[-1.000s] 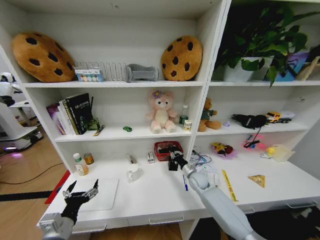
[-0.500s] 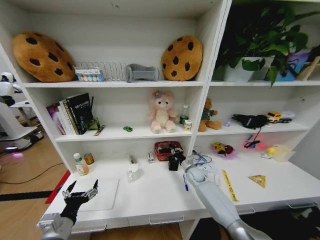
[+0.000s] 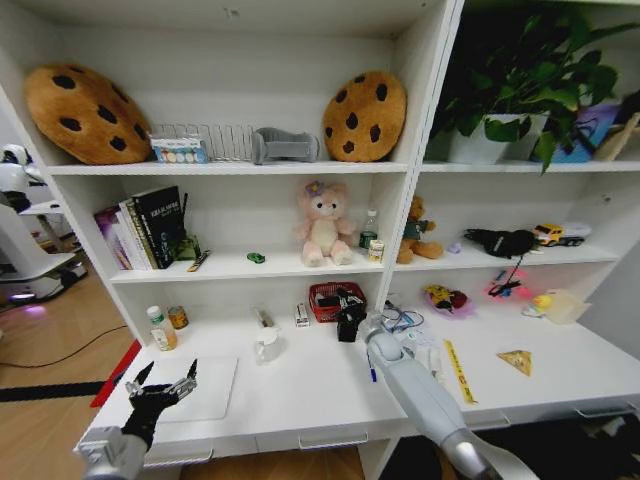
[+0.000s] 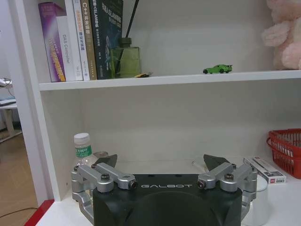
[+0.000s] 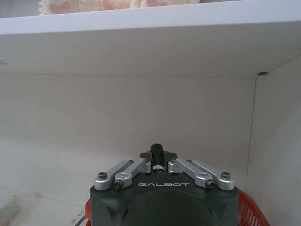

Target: Organize the objects on the table.

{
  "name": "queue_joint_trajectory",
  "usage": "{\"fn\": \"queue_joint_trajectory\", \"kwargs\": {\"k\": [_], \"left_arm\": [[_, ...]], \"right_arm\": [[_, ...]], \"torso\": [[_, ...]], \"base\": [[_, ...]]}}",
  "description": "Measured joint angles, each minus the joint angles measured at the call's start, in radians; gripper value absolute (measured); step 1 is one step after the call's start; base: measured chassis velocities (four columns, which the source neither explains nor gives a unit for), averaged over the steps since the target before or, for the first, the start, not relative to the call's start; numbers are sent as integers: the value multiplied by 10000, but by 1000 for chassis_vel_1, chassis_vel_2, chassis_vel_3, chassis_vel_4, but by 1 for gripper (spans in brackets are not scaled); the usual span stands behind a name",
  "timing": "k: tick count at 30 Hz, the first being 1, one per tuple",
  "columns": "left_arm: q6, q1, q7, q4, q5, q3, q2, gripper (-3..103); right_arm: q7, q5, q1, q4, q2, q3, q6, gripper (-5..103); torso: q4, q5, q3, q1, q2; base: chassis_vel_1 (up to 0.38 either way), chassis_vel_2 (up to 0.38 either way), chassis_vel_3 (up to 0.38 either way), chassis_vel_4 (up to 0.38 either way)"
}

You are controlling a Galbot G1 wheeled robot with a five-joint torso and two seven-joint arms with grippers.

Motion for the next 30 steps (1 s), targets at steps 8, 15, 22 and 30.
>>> {"fn": "queue_joint_trajectory", "kwargs": {"k": [8, 15, 22, 30], "left_arm": [[12, -119, -14, 89, -135, 6, 68, 100], [36, -101, -24, 74, -234, -3, 81, 100], [68, -85, -106, 17, -328, -25, 67, 100], [68, -32, -104, 9, -215, 37, -10, 100]], "right_arm": [[5, -158, -78, -113, -71, 63, 128, 8], [13, -256, -76, -348, -58, 64, 281, 31], [11, -101, -238, 122, -172, 64, 217, 56], [528, 901, -1770, 3501, -1804, 58, -1077, 84]], "torso": [[-2, 1, 0, 0, 0], [-1, 1, 0, 0, 0], [1, 2, 0, 0, 0], [-7, 1, -1, -1, 2]], "base": [[0, 0, 0, 0], [0, 0, 0, 0], [0, 0, 0, 0], [0, 0, 0, 0]]}}
